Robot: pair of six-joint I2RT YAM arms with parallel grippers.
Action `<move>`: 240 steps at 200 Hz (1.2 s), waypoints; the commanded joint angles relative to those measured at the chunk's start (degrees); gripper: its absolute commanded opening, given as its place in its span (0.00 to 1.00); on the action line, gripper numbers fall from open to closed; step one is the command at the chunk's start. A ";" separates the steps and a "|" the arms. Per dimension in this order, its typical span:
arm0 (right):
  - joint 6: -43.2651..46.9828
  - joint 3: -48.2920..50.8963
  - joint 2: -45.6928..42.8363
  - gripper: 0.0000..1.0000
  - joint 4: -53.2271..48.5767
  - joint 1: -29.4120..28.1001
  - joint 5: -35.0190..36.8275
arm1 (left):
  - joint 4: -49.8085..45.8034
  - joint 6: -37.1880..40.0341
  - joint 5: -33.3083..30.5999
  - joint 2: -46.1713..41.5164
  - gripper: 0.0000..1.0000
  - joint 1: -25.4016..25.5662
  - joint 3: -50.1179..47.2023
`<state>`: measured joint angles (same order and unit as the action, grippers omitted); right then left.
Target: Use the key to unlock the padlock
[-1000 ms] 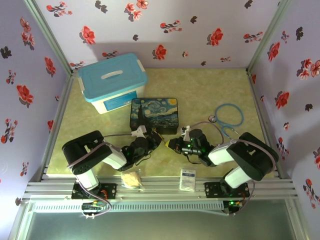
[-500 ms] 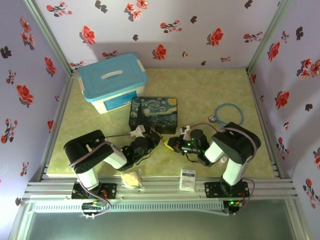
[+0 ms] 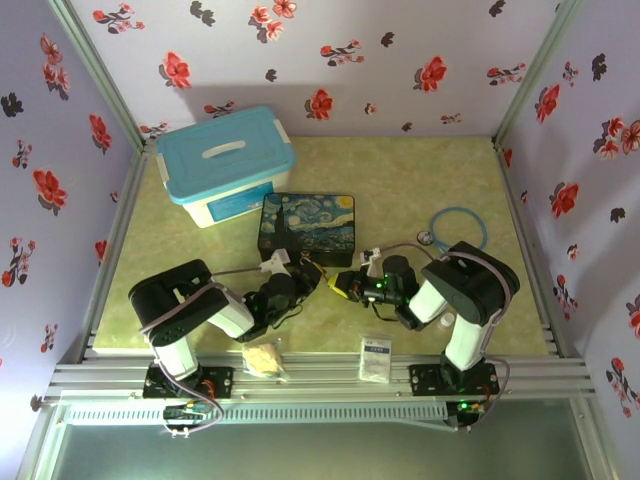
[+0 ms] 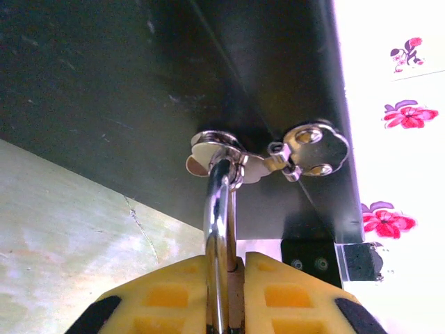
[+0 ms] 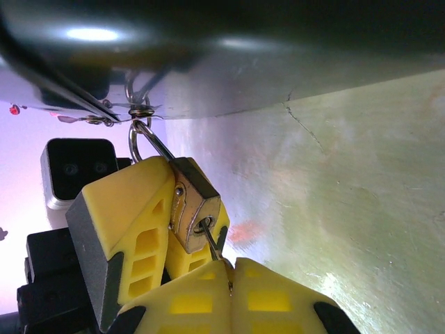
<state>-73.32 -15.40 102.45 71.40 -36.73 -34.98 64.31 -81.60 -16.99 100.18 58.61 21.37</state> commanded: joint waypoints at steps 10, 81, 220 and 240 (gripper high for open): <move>3.93 -4.80 -3.00 0.00 -0.48 0.32 0.86 | 4.82 -0.40 7.15 0.33 0.00 3.36 2.79; 4.41 -4.32 -8.21 0.00 0.77 -0.07 4.06 | 6.86 -2.35 7.25 4.19 0.00 5.27 4.66; 9.29 -5.09 -17.95 0.00 -21.47 5.49 0.01 | 9.85 -2.98 9.02 4.98 0.00 6.20 6.05; 6.64 -4.81 -17.09 0.00 -18.30 3.84 2.64 | 9.79 -2.87 8.47 4.67 0.00 6.43 6.20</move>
<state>-62.85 -18.59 85.19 41.23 -30.68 -36.49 69.41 -85.25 -17.39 104.79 60.88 24.93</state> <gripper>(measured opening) 0.064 0.138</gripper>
